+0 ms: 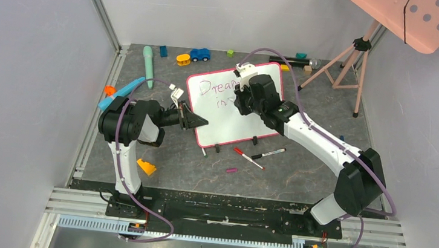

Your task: Write a sentence on the whiteboard

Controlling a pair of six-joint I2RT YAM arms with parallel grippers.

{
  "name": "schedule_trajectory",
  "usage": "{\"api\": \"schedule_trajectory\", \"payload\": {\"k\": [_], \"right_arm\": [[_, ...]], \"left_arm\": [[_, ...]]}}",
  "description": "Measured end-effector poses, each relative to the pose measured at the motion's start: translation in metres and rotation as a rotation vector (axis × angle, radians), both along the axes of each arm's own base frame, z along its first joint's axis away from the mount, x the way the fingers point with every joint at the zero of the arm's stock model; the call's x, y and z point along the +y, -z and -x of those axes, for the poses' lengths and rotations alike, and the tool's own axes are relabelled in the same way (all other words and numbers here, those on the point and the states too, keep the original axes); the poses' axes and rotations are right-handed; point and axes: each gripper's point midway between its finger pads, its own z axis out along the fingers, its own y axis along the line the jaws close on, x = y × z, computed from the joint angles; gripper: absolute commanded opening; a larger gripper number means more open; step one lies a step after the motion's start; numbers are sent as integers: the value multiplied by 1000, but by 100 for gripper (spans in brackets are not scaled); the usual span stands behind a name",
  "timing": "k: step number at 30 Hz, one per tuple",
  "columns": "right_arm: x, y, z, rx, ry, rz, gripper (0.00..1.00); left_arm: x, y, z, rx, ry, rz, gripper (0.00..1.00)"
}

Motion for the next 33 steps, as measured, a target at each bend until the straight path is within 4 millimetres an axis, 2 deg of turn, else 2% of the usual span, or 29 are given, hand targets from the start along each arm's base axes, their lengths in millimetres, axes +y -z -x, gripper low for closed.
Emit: {"api": "schedule_trajectory", "payload": {"k": [18, 27, 33], "right_arm": [[-9, -4, -5, -6, 57, 40, 0], [-7, -25, -8, -66, 29, -5, 0], [-4, -27, -8, -70, 11, -12, 0]], "left_arm": [[0, 0, 0, 1, -1, 0, 2], [0, 0, 0, -1, 1, 0, 2], [0, 0, 0, 0, 1, 0, 2]]}}
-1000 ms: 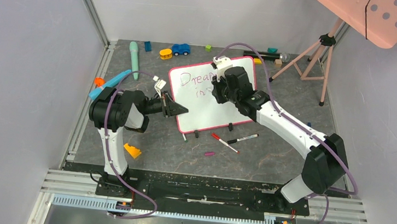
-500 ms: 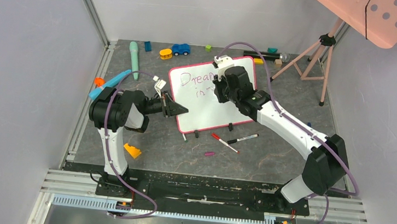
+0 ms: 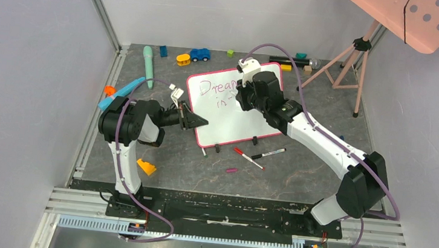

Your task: Write a sentence on the whiteboard

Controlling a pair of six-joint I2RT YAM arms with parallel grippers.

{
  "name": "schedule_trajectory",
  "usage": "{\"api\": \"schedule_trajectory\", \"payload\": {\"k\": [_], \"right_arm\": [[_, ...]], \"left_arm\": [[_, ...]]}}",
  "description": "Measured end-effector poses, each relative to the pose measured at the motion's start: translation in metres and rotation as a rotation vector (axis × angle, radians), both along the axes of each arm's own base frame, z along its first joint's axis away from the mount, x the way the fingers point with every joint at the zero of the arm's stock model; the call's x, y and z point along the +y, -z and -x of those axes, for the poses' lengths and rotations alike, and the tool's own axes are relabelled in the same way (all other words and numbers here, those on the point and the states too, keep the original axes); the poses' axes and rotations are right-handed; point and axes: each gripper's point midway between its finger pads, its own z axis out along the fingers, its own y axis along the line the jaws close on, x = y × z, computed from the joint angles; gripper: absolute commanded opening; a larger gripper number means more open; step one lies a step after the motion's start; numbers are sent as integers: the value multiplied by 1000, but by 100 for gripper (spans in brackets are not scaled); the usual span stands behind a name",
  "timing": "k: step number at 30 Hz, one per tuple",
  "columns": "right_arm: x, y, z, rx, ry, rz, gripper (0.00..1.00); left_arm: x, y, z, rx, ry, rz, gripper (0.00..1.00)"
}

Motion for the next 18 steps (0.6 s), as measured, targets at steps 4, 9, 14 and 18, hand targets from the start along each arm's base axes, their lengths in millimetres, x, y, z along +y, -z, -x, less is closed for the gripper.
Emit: {"api": "schedule_trajectory", "payload": {"k": [4, 9, 14, 18], "right_arm": [[1, 4, -1, 7, -1, 5, 0], [1, 10, -2, 17, 1, 14, 0], [1, 12, -2, 20, 4, 17, 0], [-2, 24, 2, 43, 3, 31, 0]], "left_arm": [[0, 0, 0, 0, 0, 0, 2], [0, 0, 0, 0, 0, 0, 2], [0, 0, 0, 0, 0, 0, 2], [0, 0, 0, 1, -2, 0, 2]]}}
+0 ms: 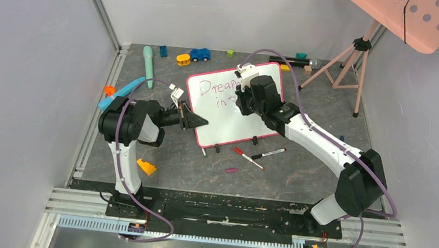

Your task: Write a sentence on the whiteboard

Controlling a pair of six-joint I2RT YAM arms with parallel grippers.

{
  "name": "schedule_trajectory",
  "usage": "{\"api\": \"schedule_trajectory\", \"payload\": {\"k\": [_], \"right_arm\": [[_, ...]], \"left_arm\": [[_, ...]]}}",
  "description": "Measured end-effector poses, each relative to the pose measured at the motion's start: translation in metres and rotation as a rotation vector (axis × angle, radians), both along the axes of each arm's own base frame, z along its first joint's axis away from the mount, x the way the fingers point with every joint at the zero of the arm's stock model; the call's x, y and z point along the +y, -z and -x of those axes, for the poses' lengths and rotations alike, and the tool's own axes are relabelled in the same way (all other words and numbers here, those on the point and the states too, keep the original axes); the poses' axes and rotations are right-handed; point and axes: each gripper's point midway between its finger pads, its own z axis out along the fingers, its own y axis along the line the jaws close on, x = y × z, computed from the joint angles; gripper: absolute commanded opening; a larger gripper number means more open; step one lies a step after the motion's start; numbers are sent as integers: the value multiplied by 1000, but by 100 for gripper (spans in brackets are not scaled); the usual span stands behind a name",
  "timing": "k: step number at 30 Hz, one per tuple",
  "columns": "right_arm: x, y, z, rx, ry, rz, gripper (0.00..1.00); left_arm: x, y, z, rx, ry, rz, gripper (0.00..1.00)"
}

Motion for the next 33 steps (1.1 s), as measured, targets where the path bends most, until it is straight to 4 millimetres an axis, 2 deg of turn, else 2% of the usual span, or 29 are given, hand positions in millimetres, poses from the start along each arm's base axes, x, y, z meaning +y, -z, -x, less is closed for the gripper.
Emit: {"api": "schedule_trajectory", "payload": {"k": [12, 24, 33], "right_arm": [[-9, 19, 16, 43, -2, 12, 0], [-14, 18, 16, 49, 16, 25, 0], [-20, 8, 11, 30, 34, 12, 0]], "left_arm": [[0, 0, 0, 1, 0, 0, 2], [0, 0, 0, 0, 1, 0, 2], [0, 0, 0, -1, 2, 0, 2]]}}
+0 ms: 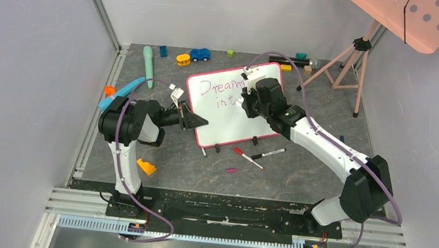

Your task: Write a sentence on the whiteboard

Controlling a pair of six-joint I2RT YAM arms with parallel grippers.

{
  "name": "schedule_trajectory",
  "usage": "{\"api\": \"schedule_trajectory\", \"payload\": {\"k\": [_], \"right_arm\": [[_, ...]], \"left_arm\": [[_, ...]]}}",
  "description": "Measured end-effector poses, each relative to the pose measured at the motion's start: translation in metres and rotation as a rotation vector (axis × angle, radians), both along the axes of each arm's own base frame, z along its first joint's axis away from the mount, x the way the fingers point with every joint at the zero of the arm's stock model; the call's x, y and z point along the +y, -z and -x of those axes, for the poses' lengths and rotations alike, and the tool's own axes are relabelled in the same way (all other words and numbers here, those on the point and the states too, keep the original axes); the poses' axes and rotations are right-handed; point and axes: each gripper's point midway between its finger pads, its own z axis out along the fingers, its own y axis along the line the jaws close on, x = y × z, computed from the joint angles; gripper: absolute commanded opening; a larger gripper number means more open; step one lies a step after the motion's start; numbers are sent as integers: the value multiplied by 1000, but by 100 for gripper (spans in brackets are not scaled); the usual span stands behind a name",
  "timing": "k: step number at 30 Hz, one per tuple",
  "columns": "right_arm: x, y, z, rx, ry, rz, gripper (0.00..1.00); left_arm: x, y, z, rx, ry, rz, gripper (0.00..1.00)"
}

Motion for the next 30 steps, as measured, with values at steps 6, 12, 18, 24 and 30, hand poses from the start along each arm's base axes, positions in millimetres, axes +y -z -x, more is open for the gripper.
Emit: {"api": "schedule_trajectory", "payload": {"k": [6, 12, 18, 24, 30], "right_arm": [[-7, -8, -4, -19, 23, -9, 0], [-8, -9, -6, -21, 30, -12, 0], [-7, -9, -9, -22, 33, -11, 0], [-4, -5, -11, -14, 29, -11, 0], [-1, -3, -10, -12, 16, -20, 0]], "left_arm": [[0, 0, 0, 0, 0, 0, 2], [0, 0, 0, 0, 1, 0, 2], [0, 0, 0, 0, 1, 0, 2], [0, 0, 0, 1, -1, 0, 2], [0, 0, 0, 1, -1, 0, 2]]}}
